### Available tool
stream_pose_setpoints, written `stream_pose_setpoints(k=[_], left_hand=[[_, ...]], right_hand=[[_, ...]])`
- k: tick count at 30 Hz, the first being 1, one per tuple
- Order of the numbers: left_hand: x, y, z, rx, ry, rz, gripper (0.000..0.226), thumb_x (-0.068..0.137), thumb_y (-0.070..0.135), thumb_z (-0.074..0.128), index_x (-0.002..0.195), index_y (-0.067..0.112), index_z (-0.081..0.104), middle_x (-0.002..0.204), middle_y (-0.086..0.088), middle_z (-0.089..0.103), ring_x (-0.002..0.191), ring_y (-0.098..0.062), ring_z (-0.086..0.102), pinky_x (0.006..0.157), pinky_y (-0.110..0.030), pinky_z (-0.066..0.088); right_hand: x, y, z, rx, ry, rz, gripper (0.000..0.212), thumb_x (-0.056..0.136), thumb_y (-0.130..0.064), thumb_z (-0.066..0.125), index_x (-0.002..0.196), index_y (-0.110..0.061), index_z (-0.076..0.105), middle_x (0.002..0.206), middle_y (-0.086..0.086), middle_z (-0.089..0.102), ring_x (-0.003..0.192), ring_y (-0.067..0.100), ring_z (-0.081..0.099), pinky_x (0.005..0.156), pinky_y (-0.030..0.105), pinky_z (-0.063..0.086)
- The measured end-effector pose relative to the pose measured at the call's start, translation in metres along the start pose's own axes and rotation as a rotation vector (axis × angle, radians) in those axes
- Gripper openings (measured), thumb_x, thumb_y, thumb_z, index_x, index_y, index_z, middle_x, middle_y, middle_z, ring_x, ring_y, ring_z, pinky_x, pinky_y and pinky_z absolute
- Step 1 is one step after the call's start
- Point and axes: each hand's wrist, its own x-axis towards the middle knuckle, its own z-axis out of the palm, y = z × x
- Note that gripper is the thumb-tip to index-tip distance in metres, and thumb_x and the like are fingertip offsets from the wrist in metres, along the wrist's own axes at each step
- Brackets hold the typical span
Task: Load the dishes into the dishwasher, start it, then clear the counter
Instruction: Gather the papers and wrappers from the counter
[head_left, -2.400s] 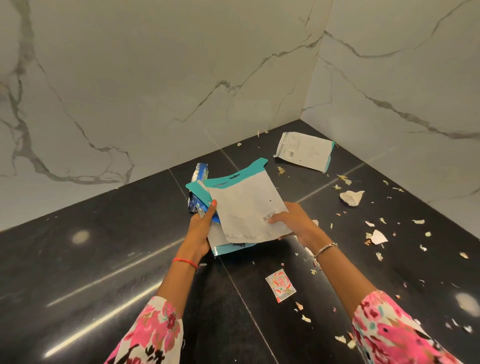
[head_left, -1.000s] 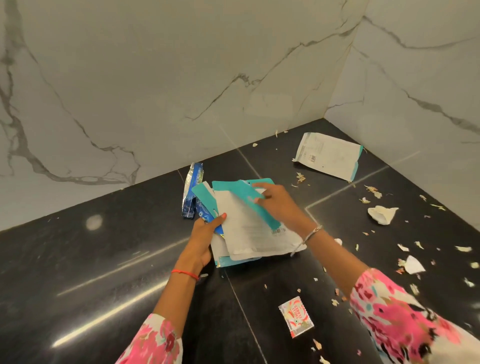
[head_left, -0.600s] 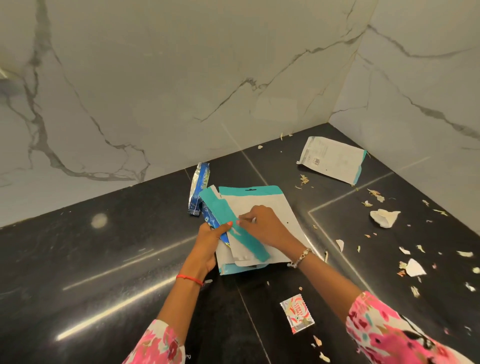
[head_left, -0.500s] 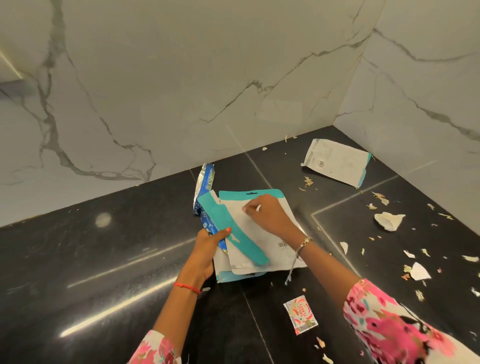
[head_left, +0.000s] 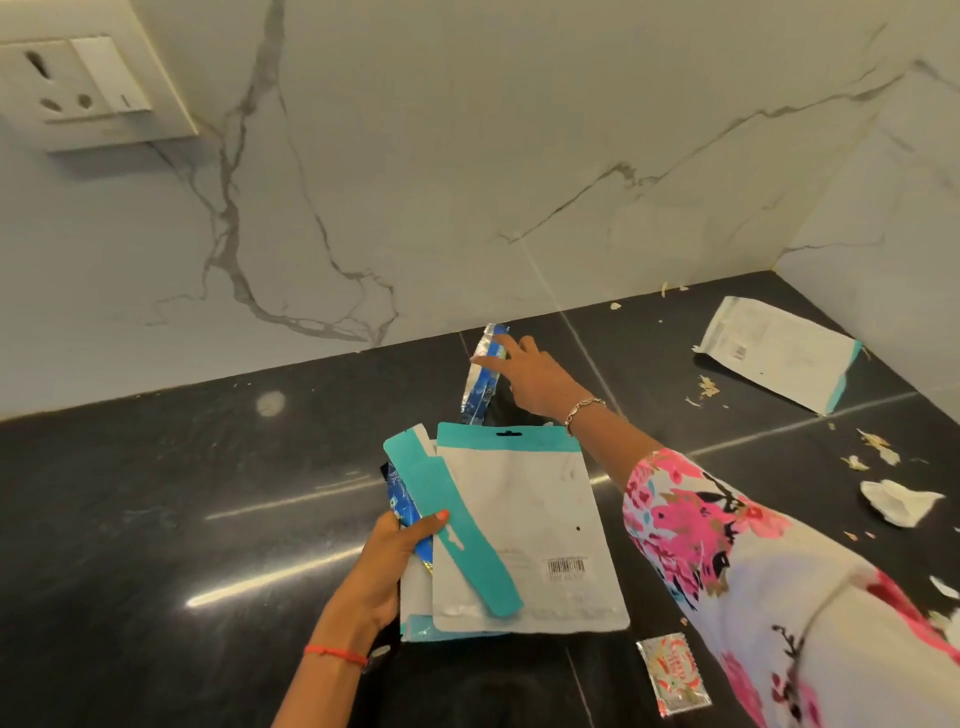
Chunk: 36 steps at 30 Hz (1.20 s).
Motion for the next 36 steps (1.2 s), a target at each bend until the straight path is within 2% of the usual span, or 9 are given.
stream_pose_setpoints(k=[7,13,16,21,23,26,29,33,36], left_hand=[[0.004,0.004,0.0,-0.007,0.025,0.05,0.019,0.079,0.009,0.065,0.097,0.01,0.066,0.096,-0.012,0.074,0.079,-0.028,0.072,0.059,-0.036,0.059],[0.014,0.002,0.015,-0.048,0.034,0.073,0.015,0.087,0.002,0.059,0.099,0.008,0.065,0.092,-0.008,0.075,0.078,-0.025,0.073,0.06,-0.034,0.06],[0.019,0.001,0.027,-0.082,0.03,0.079,0.014,0.088,0.003,0.059,0.099,0.009,0.065,0.091,-0.007,0.075,0.078,-0.024,0.073,0.061,-0.035,0.06],[0.028,0.0,0.055,-0.092,-0.002,0.089,0.012,0.088,0.006,0.059,0.1,0.008,0.063,0.086,-0.007,0.075,0.074,-0.022,0.073,0.061,-0.035,0.06],[0.032,0.0,0.068,-0.076,-0.007,0.116,0.01,0.089,0.008,0.058,0.098,0.008,0.063,0.084,-0.008,0.074,0.071,-0.02,0.072,0.061,-0.033,0.06],[0.038,0.001,0.082,-0.055,-0.004,0.141,0.009,0.089,0.009,0.059,0.096,0.01,0.064,0.083,-0.006,0.074,0.068,-0.019,0.072,0.062,-0.032,0.06],[0.046,0.003,0.095,-0.028,0.02,0.132,0.007,0.09,0.007,0.058,0.093,0.011,0.063,0.075,-0.003,0.074,0.061,-0.017,0.071,0.057,-0.03,0.06],[0.064,0.005,0.117,0.003,0.08,0.113,0.008,0.09,0.0,0.055,0.091,0.007,0.058,0.083,-0.012,0.066,0.062,-0.023,0.066,0.052,-0.028,0.058],[0.078,0.007,0.132,0.046,0.09,0.116,0.007,0.09,0.002,0.057,0.09,0.009,0.056,0.088,-0.011,0.065,0.072,-0.023,0.063,0.054,-0.029,0.058]], right_hand=[[-0.006,0.011,0.01,-0.167,0.029,0.157,0.034,0.095,-0.023,0.049,0.128,-0.015,0.05,0.132,0.008,0.048,0.128,0.029,0.035,0.106,0.045,0.027],[-0.053,0.023,-0.003,0.091,0.201,0.335,0.027,0.097,-0.024,0.046,0.12,-0.013,0.056,0.112,0.009,0.063,0.111,0.024,0.051,0.104,0.043,0.027],[-0.074,0.011,-0.014,0.451,0.317,0.387,0.024,0.092,-0.023,0.055,0.105,-0.005,0.063,0.095,0.011,0.064,0.083,0.021,0.058,0.077,0.03,0.043],[-0.102,-0.031,-0.013,0.805,0.174,0.344,0.028,0.085,-0.016,0.066,0.058,-0.009,0.061,0.051,0.003,0.041,0.046,0.009,0.029,0.04,0.014,0.023],[-0.109,-0.041,-0.006,0.819,0.115,0.347,0.027,0.088,-0.02,0.063,0.062,-0.013,0.064,0.056,0.004,0.049,0.046,0.008,0.035,0.041,0.012,0.024],[-0.114,-0.044,0.002,0.802,0.064,0.357,0.028,0.094,-0.026,0.054,0.103,-0.004,0.069,0.087,0.013,0.066,0.056,0.008,0.047,0.048,0.009,0.03],[-0.116,-0.034,0.004,0.723,0.004,0.371,0.036,0.098,-0.025,0.046,0.128,-0.011,0.056,0.114,0.013,0.057,0.083,0.01,0.049,0.06,0.012,0.032],[-0.116,0.004,-0.001,0.841,0.096,0.446,0.028,0.095,-0.018,0.049,0.113,-0.007,0.067,0.116,0.016,0.06,0.102,0.028,0.058,0.071,0.027,0.043],[-0.121,0.059,-0.006,0.826,0.311,0.601,0.025,0.091,-0.013,0.055,0.112,-0.005,0.067,0.118,0.011,0.063,0.107,0.021,0.057,0.08,0.009,0.039]])
